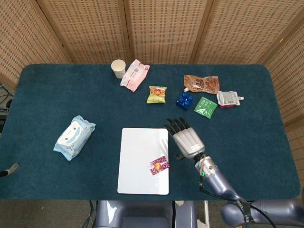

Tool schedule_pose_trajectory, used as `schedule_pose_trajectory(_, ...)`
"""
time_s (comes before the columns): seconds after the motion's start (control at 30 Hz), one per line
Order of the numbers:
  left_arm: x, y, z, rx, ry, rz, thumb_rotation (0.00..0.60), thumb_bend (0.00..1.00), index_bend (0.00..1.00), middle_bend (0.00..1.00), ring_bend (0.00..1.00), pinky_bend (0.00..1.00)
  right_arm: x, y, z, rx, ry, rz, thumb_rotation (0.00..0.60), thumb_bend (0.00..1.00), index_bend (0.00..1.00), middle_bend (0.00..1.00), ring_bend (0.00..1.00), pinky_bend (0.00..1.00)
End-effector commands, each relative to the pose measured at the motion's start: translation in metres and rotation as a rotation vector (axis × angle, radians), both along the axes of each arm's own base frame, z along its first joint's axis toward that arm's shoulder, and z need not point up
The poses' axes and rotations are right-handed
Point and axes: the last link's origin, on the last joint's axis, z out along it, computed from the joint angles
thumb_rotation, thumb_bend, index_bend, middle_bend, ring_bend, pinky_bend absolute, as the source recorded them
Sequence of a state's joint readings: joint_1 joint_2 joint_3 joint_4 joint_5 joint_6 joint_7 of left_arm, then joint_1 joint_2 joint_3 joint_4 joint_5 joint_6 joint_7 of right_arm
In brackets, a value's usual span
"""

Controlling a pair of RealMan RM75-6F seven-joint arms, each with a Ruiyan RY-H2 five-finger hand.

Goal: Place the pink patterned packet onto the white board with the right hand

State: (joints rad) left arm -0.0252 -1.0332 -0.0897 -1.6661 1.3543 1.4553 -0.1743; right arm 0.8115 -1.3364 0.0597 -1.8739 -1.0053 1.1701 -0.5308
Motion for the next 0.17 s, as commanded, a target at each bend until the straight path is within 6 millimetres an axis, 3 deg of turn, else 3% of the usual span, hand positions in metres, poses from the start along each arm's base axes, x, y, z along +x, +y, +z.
schedule_pose_trajectory(0.03,0.003,-0.001,0.002,0.006,-0.001,-0.01,0.584,0.0,0.0,0.0,0.0,0.0,-0.103,0.0,0.075,-0.23,-0.098,-0.084,0.6,0.0,0.03,0.0,0.0,0.0)
schedule_pose_trajectory(0.17,0.004,-0.003,0.001,0.002,0.0,-0.015,0.584,0.0,0.0,0.0,0.0,0.0,-0.154,0.013,0.097,-0.3,-0.153,-0.133,0.6,0.0,0.01,0.0,0.0,0.0)
